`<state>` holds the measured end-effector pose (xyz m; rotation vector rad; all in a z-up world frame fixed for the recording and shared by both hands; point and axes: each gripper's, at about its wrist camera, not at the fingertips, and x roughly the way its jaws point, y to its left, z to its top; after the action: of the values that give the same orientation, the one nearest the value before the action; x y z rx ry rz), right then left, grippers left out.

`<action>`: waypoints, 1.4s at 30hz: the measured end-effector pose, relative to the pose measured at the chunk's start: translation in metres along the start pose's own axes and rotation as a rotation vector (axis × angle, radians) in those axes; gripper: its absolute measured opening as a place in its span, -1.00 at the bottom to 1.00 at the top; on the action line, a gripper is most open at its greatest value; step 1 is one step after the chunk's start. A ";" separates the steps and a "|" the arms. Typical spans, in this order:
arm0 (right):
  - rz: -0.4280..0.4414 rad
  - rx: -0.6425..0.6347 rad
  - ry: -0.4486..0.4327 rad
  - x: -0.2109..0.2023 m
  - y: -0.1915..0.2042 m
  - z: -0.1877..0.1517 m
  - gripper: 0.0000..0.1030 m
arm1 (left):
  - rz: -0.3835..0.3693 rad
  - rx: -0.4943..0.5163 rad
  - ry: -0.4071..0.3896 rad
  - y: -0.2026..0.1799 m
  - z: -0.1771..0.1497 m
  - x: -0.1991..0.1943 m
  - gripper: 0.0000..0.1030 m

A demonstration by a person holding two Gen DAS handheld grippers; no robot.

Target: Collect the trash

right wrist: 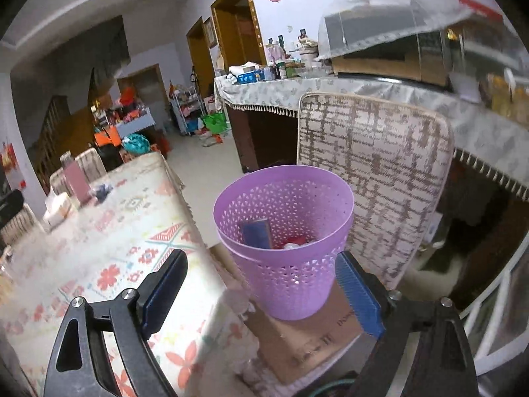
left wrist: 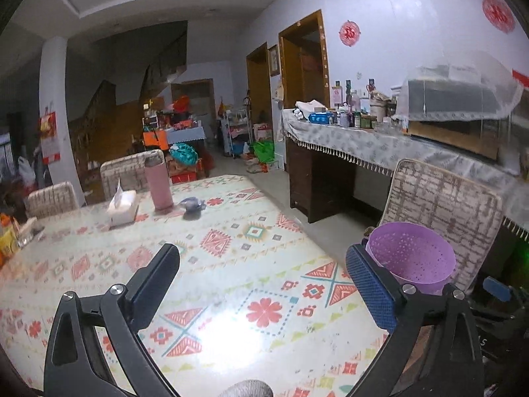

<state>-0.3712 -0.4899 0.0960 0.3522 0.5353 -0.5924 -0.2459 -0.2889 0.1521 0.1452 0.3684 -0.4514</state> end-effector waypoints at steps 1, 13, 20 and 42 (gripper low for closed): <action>-0.007 -0.009 -0.001 -0.003 0.003 -0.001 0.82 | 0.002 -0.005 -0.004 0.002 -0.001 -0.003 0.95; -0.103 -0.107 -0.012 -0.024 0.024 -0.011 0.95 | -0.010 -0.015 0.015 0.007 -0.020 -0.014 0.96; -0.096 -0.098 0.005 -0.025 0.022 -0.015 0.96 | -0.045 -0.003 0.104 -0.004 -0.036 -0.002 0.96; -0.073 -0.052 0.046 -0.011 0.005 -0.023 0.96 | -0.092 0.056 0.264 -0.031 -0.056 0.029 0.96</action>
<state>-0.3844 -0.4706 0.0851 0.2981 0.6090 -0.6411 -0.2537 -0.3159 0.0873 0.2444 0.6241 -0.5357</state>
